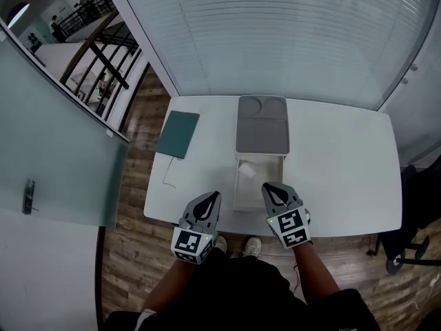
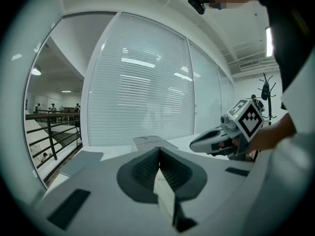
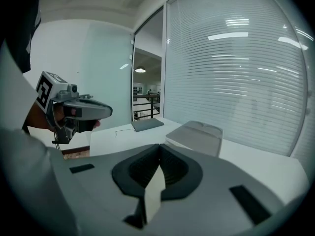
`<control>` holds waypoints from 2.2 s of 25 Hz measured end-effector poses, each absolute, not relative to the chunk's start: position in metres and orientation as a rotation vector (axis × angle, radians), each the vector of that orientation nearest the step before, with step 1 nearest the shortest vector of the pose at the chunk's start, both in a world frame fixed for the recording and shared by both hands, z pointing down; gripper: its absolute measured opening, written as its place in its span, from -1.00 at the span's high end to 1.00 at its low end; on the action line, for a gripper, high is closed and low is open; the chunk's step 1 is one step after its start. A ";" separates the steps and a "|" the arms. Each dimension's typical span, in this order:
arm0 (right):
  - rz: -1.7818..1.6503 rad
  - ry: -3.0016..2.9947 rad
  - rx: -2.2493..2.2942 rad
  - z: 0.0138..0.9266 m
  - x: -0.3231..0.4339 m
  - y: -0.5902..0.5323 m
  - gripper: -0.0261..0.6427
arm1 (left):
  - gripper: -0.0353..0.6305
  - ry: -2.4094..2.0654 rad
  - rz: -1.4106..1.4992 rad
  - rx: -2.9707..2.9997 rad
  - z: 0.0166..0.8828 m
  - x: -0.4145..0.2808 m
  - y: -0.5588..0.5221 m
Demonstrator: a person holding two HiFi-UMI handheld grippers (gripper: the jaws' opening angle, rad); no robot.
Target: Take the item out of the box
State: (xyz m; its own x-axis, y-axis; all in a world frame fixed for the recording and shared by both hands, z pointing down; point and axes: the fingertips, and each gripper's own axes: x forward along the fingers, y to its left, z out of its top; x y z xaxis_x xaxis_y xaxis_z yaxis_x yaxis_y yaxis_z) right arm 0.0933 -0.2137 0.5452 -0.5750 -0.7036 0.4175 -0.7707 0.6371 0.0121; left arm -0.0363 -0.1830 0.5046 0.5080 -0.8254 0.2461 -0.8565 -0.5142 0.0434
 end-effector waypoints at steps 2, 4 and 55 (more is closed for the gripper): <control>0.236 -2.460 1.165 0.549 0.092 -0.218 0.90 | 0.86 -1.454 0.291 2.574 0.508 -0.038 -0.185; 0.231 -2.447 1.157 0.551 0.090 -0.224 0.84 | 0.86 -1.443 0.298 2.566 0.514 -0.040 -0.186; 0.412 -2.037 0.619 0.697 0.029 -0.280 0.35 | 0.86 -1.429 0.245 2.420 0.550 -0.130 -0.233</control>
State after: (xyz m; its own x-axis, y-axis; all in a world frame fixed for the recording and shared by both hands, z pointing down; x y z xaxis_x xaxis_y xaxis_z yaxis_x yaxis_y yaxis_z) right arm 0.0295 -0.2798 0.6968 -0.4354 -0.2619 0.8613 -0.5763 0.8161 -0.0432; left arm -0.1298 -0.2331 0.5502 0.4851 -0.8196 0.3049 -0.8743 -0.4488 0.1847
